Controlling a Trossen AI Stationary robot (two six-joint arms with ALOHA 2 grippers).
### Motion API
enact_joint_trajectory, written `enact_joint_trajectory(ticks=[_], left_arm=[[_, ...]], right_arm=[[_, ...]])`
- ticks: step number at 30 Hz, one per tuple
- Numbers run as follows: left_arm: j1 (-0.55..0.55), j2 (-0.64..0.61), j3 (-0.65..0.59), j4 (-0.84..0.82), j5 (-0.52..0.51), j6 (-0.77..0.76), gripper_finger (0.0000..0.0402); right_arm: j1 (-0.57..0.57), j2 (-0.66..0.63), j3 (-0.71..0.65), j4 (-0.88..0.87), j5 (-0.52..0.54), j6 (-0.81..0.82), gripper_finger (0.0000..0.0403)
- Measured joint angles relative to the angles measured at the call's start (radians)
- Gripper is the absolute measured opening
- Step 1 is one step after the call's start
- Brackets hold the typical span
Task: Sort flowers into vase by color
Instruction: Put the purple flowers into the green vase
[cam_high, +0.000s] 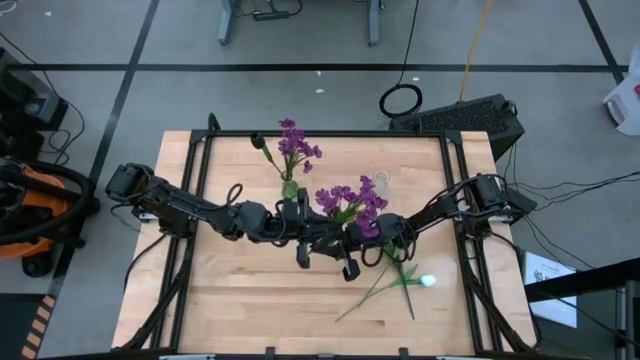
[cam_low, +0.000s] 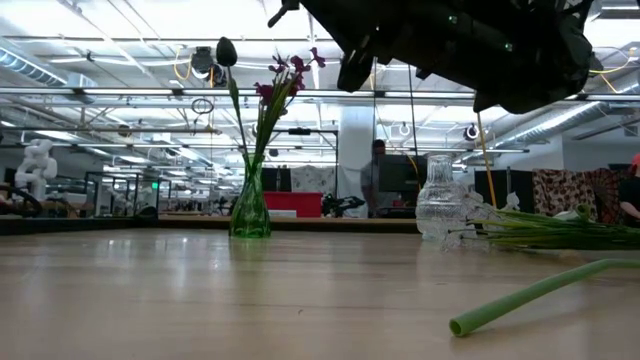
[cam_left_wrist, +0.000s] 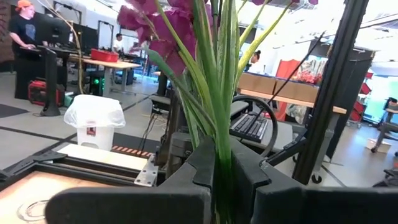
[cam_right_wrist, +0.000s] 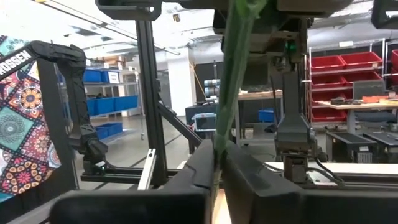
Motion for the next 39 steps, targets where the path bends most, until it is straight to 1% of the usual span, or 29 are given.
enact_joint_trajectory(ticks=[3, 5, 8, 12, 16, 19, 23, 27, 33, 36, 39], left_arm=[[-0.002, 0.0, 0.0, -0.009, 0.001, 0.004, 0.0025], [-0.008, 0.0, 0.0, -0.018, 0.001, 0.008, 0.0034], [-0.022, 0.0, 0.0, -0.02, -0.007, 0.006, 0.0064], [-0.04, -0.001, 0.0, -0.038, -0.022, 0.003, 0.0119], [-0.057, -0.001, 0.0, -0.043, -0.065, 0.003, 0.0166], [-0.067, -0.016, 0.0, -0.081, -0.106, 0.009, 0.0189], [-0.072, -0.056, 0.0, -0.158, -0.147, 0.008, 0.02], [-0.083, -0.089, 0.0, -0.175, -0.168, 0.028, 0.0201], [-0.092, -0.098, 0.0, -0.176, -0.204, 0.061, 0.02], [-0.092, -0.091, 0.0, -0.171, -0.233, 0.064, 0.02], [-0.092, -0.074, 0.0, -0.157, -0.277, 0.094, 0.02]], right_arm=[[0.0, 0.0, 0.0, -0.012, 0.002, 0.02, 0.0011], [0.0, 0.0, 0.0, -0.021, 0.004, 0.039, 0.0011], [0.0, 0.0, 0.0, -0.041, 0.004, 0.058, 0.0005], [0.002, 0.0, 0.0, -0.086, 0.032, 0.079, 0.0003], [0.005, -0.001, 0.0, -0.118, 0.051, 0.101, 0.0002], [0.009, -0.019, 0.0, -0.15, 0.054, 0.102, 0.0002], [0.016, -0.087, 0.0, -0.242, 0.07, 0.083, 0.0001], [0.03, -0.182, 0.0, -0.417, 0.151, 0.026, 0.0001], [0.057, -0.338, -0.001, -0.655, 0.321, -0.039, 0.0], [0.074, -0.399, -0.001, -0.728, 0.412, -0.06, 0.0], [0.09, -0.441, -0.001, -0.774, 0.48, -0.077, 0.0]])
